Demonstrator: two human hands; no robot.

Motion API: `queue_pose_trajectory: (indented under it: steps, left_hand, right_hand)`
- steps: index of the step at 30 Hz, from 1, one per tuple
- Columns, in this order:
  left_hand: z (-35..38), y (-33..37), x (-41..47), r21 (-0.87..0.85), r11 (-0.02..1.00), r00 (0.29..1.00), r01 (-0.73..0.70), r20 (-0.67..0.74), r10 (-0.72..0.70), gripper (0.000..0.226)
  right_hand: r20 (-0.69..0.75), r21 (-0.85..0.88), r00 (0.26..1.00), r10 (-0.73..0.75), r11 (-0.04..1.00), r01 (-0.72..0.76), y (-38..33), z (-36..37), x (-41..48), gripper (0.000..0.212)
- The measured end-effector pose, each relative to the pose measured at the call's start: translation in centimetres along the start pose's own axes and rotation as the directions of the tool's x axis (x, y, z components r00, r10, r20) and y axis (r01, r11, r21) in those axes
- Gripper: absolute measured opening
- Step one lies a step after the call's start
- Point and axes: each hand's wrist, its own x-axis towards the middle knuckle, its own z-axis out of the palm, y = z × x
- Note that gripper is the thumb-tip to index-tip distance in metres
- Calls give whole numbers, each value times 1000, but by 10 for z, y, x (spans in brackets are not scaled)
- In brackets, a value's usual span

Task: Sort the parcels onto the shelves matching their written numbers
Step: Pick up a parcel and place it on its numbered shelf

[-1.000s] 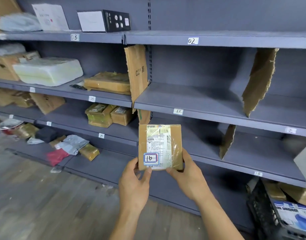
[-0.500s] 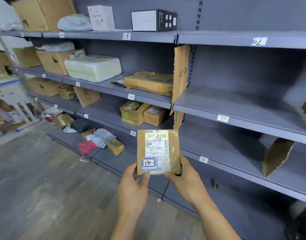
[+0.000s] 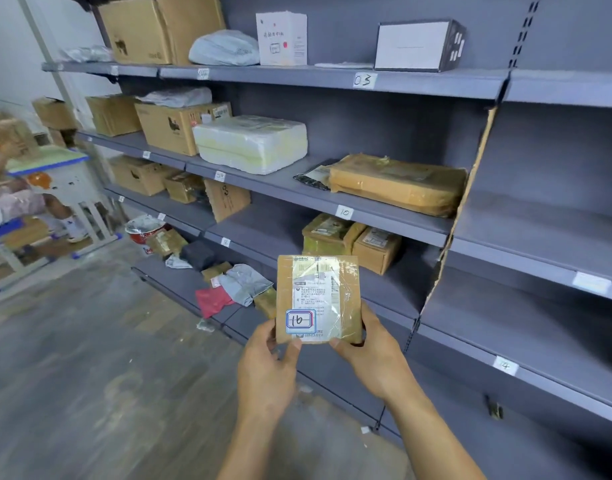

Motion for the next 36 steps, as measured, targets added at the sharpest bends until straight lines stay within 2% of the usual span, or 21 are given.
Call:
queue_pose_trajectory:
  steps: [8,15,24,31,36]
  left_hand:
    - [-19,-19,71,52,999,999,6,-37,-4,30]
    - [-19,-19,160,121,993,995,-8,-97,20,31]
    - [-31,-22,263,129,988,975,85,-216,-56,36]
    - [-51,-44,321,116,985,974,127,-205,-101,30]
    - [-76,-73,377,105,988,986,116,-133,-101,25]
  right_hand:
    - [44,6,999,-14,1000,14,-17,39,70,60]
    - [109,35,992,-66,997,63,-27,66,173,59]
    - [214,93,971,-108,992,90,-56,104,287,62]
    - [230,56,970,-75,996,64,-66,144,337,56]
    - [180,49,983,-27,999,18,-71,188,374,53]
